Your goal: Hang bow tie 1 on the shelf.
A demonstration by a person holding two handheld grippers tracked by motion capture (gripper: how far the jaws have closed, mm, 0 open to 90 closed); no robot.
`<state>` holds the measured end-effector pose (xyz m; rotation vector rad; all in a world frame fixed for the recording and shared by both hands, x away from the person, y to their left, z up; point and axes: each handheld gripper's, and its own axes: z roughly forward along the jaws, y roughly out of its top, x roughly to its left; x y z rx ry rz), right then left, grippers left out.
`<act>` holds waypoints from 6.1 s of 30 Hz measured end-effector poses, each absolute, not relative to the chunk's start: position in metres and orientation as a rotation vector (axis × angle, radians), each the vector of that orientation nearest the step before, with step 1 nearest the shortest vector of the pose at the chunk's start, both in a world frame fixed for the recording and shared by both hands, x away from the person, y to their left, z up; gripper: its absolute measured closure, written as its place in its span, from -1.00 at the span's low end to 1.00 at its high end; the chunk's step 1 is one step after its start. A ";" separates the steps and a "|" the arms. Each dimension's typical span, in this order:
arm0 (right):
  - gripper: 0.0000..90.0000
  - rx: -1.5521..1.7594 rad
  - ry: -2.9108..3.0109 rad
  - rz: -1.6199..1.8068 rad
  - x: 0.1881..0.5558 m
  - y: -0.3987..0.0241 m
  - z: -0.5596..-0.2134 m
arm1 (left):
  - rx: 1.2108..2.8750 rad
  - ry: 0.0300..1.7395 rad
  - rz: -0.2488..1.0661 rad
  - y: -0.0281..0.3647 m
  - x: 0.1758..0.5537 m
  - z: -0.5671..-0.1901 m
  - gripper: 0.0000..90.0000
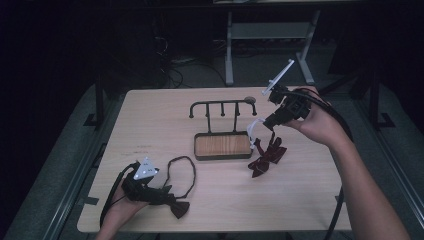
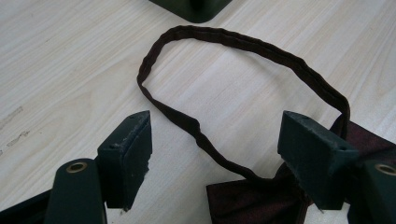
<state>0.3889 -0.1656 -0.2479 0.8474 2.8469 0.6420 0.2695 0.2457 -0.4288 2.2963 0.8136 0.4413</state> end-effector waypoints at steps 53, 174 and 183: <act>0.76 1.138 2.790 0.556 0.456 -0.162 -0.262 | 2.320 0.795 0.442 0.243 0.269 -0.430 -0.41; 0.05 1.175 2.884 0.878 0.344 -0.232 -0.413 | 2.322 0.804 0.416 0.241 0.274 -0.430 -0.32; 0.05 1.193 2.869 0.887 0.334 -0.236 -0.425 | 2.319 0.807 0.425 0.242 0.277 -0.428 -0.31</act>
